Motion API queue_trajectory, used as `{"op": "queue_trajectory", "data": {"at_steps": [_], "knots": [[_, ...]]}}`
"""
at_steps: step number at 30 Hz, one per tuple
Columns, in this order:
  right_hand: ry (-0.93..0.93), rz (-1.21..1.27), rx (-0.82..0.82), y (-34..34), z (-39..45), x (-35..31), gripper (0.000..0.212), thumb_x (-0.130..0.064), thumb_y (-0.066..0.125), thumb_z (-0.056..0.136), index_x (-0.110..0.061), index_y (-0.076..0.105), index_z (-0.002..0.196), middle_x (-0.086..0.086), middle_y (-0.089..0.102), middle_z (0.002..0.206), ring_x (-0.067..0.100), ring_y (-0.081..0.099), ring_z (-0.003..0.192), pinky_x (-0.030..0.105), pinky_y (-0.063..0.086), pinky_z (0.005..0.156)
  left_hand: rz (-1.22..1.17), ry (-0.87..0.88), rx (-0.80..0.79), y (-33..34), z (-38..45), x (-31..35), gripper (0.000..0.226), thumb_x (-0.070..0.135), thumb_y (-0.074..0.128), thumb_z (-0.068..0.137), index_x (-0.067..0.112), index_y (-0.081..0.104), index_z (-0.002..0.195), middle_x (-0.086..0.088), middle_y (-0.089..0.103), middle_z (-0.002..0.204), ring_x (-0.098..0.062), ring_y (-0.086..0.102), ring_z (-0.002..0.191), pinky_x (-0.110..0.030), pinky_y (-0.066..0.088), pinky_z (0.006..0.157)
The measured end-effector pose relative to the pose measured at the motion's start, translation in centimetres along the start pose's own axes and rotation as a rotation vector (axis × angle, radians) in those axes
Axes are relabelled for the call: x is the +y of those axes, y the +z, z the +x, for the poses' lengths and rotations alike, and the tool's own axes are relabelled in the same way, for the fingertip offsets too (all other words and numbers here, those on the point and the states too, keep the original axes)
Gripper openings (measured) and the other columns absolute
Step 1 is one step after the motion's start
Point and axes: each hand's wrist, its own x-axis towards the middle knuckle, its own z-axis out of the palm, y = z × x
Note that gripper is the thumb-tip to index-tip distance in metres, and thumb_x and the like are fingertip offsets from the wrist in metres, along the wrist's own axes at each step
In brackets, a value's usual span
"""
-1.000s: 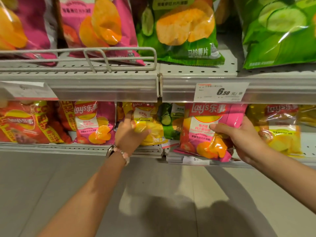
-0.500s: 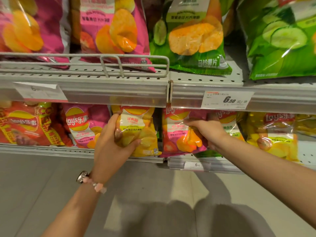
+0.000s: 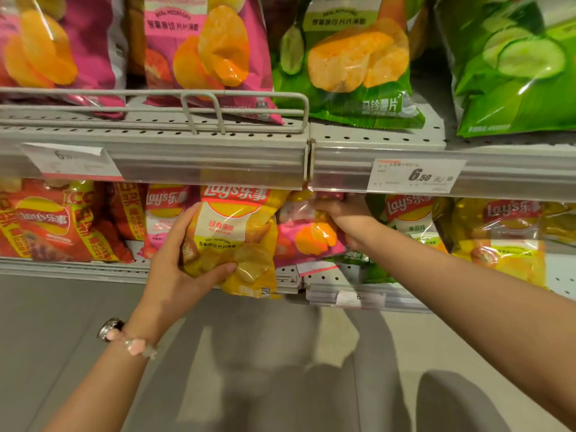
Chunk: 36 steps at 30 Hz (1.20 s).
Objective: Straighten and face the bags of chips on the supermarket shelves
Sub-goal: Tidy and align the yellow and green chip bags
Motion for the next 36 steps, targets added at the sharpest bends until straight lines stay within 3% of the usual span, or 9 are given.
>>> {"op": "queue_trajectory", "data": {"at_steps": [5,9,13,20,23,26,28,32,36], "knots": [[0.197,0.16,-0.115,3.3,0.5,0.2,0.021,-0.016,0.072,0.081,-0.02,0.057,0.095,0.01,0.066,0.104,0.017,0.061,0.072,0.03,0.052,0.064,-0.011,-0.051,0.127,-0.4,0.0,-0.2,0.091,0.025,0.081,0.055,0.02,0.044,0.138,0.016,0.055,0.122,0.01,0.051,0.111,-0.012,0.043,0.094],[0.181,0.183,-0.106,5.3,0.7,1.8,0.049,-0.009,0.074,0.079,-0.003,0.055,0.124,0.018,0.062,0.124,0.031,0.061,0.11,0.045,0.048,0.097,-0.005,-0.087,0.177,-0.5,0.1,-0.1,0.094,0.027,0.08,0.056,0.018,0.042,0.141,0.002,0.057,0.128,-0.004,0.052,0.116,-0.027,0.044,0.1],[0.213,0.065,-0.179,6.2,0.9,2.5,0.049,-0.018,0.072,0.084,-0.008,0.055,0.128,0.014,0.06,0.128,0.03,0.056,0.118,0.045,0.044,0.103,0.009,-0.105,0.146,-0.5,0.1,0.1,0.095,0.027,0.082,0.055,0.02,0.042,0.141,0.001,0.056,0.131,-0.013,0.052,0.122,-0.042,0.044,0.104],[0.081,-0.014,-0.182,3.1,-2.0,-0.3,0.061,-0.05,0.051,0.092,-0.022,0.038,0.144,0.003,0.046,0.144,0.022,0.043,0.131,0.034,0.031,0.109,-0.035,-0.141,0.072,1.6,0.8,1.0,0.087,0.018,0.086,0.06,0.023,0.044,0.137,0.001,0.059,0.125,-0.015,0.056,0.117,-0.04,0.047,0.1],[0.041,0.006,-0.33,1.7,-4.8,-1.3,0.068,-0.06,0.058,0.081,-0.027,0.041,0.138,-0.007,0.057,0.128,0.011,0.054,0.117,0.026,0.038,0.093,-0.049,-0.121,0.049,3.8,0.8,2.5,0.092,0.032,0.084,0.055,0.019,0.044,0.137,0.002,0.059,0.123,-0.01,0.055,0.116,-0.022,0.048,0.094],[0.066,0.142,-0.443,-0.4,-6.4,-1.9,0.034,-0.038,0.075,0.077,-0.021,0.064,0.104,-0.006,0.074,0.09,0.008,0.071,0.082,0.021,0.054,0.064,-0.067,-0.072,0.006,6.3,0.6,4.4,0.086,0.034,0.082,0.055,0.024,0.044,0.132,0.018,0.056,0.119,0.007,0.053,0.108,-0.009,0.044,0.088],[0.091,0.195,-0.43,-2.2,-6.8,-2.3,0.018,-0.025,0.076,0.08,-0.013,0.072,0.093,0.001,0.075,0.081,0.012,0.072,0.073,0.023,0.055,0.058,-0.071,-0.044,-0.034,7.6,0.5,5.5,0.086,0.031,0.082,0.056,0.026,0.043,0.132,0.029,0.055,0.116,0.011,0.052,0.106,-0.008,0.043,0.086],[0.08,0.184,-0.255,-6.5,-6.9,-2.3,0.037,-0.013,0.078,0.076,-0.005,0.066,0.11,0.01,0.073,0.097,0.018,0.071,0.079,0.032,0.06,0.069,-0.137,-0.033,-0.178,10.1,0.8,7.3,0.101,0.021,0.085,0.051,0.013,0.036,0.139,0.009,0.058,0.121,0.001,0.058,0.109,-0.017,0.05,0.087],[0.086,0.168,-0.173,-12.3,-7.7,-2.3,0.044,-0.01,0.079,0.074,-0.009,0.059,0.114,0.012,0.071,0.104,0.024,0.07,0.089,0.039,0.06,0.076,-0.365,-0.324,-0.367,12.9,2.1,9.3,0.087,0.037,0.085,0.052,0.029,0.043,0.127,0.009,0.071,0.087,-0.001,0.068,0.076,-0.015,0.052,0.059]]}}
